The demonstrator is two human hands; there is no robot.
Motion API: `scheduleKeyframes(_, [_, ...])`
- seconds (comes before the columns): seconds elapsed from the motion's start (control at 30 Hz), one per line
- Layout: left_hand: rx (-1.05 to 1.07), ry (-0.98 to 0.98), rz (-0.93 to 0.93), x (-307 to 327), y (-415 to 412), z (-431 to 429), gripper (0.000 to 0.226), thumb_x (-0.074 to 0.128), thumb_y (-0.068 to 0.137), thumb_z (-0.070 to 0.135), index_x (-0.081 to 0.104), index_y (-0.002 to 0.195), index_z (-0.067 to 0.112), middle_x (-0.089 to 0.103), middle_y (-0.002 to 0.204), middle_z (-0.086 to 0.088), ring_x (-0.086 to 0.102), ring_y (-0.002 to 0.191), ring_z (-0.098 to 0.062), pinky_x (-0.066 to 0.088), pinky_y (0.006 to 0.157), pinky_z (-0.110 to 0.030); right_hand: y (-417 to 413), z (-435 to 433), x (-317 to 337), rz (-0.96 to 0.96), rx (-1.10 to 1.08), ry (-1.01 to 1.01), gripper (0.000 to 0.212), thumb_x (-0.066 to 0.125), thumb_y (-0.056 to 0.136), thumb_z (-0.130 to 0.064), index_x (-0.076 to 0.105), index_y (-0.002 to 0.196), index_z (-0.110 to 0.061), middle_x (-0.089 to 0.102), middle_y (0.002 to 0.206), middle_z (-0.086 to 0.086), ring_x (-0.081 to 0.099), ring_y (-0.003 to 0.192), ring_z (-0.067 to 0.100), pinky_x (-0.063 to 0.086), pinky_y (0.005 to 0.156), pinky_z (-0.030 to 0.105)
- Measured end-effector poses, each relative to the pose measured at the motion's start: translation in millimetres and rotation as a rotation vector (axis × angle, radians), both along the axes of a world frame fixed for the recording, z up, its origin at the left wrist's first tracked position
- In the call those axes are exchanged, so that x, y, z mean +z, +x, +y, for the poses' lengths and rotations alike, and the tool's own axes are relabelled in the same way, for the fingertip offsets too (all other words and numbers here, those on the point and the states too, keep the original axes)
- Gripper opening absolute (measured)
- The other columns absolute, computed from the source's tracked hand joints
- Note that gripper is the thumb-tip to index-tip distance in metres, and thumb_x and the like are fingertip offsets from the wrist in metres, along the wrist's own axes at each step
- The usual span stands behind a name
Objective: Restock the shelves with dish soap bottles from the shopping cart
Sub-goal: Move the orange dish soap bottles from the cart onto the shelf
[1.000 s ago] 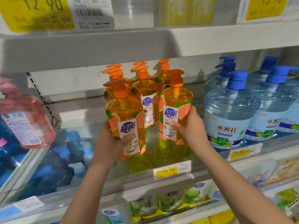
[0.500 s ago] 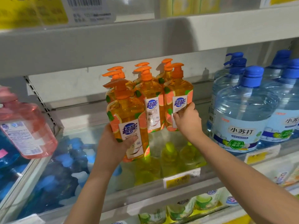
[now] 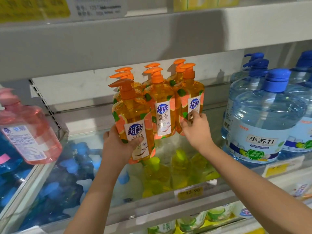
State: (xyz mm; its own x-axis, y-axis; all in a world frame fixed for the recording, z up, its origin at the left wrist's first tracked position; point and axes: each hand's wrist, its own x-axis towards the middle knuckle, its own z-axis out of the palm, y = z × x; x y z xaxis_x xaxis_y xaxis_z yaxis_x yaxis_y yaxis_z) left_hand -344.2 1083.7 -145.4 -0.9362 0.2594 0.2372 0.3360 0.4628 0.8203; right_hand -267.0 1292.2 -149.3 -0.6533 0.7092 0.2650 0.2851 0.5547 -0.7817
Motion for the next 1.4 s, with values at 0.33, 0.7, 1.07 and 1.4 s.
scheduleKeyframes(0.33, [0.026, -0.02, 0.013, 0, 2, -2, 0.053, 0.079, 0.073, 0.029, 0.054, 0.119, 0.018, 0.059, 0.117, -0.001, 0.058, 0.1, -0.02, 0.05, 0.083, -0.035, -8, -10, -1, -0.037, 0.21, -0.134, 0.06, 0.047, 0.097, -0.039, 0.024, 0.15, -0.022, 0.008, 0.154, 0.01, 0.022, 0.142, 0.029, 0.019, 0.115, 0.033])
scheduleKeyframes(0.7, [0.02, -0.038, -0.035, 4, 0, -11, 0.045, 0.074, 0.079, 0.029, 0.056, 0.118, 0.019, 0.06, 0.117, -0.001, 0.056, 0.099, -0.019, 0.047, 0.084, -0.034, -11, -4, -9, -0.134, 0.221, -0.069, 0.064, 0.045, 0.096, -0.044, 0.02, 0.151, -0.021, 0.001, 0.156, 0.007, 0.019, 0.143, 0.03, 0.02, 0.117, 0.041])
scheduleKeyframes(1.07, [0.005, -0.11, -0.128, 7, 25, -21, 0.032, 0.059, 0.092, 0.029, 0.06, 0.116, 0.01, 0.063, 0.111, -0.003, 0.058, 0.094, -0.02, 0.044, 0.078, -0.031, 32, -38, 5, -0.168, 0.3, -0.056, 0.019, 0.056, 0.093, -0.021, 0.065, 0.107, -0.01, 0.063, 0.101, 0.005, 0.057, 0.092, 0.02, 0.04, 0.078, 0.023])
scheduleKeyframes(1.4, [0.048, -0.121, -0.362, 51, 130, -104, 0.025, 0.057, 0.093, 0.022, 0.066, 0.111, 0.007, 0.066, 0.095, -0.006, 0.062, 0.094, -0.023, 0.043, 0.084, -0.029, 138, -116, 52, -0.181, 0.378, -0.198, 0.018, 0.06, 0.09, -0.012, 0.069, 0.104, -0.007, 0.068, 0.092, 0.002, 0.061, 0.083, 0.013, 0.045, 0.077, 0.025])
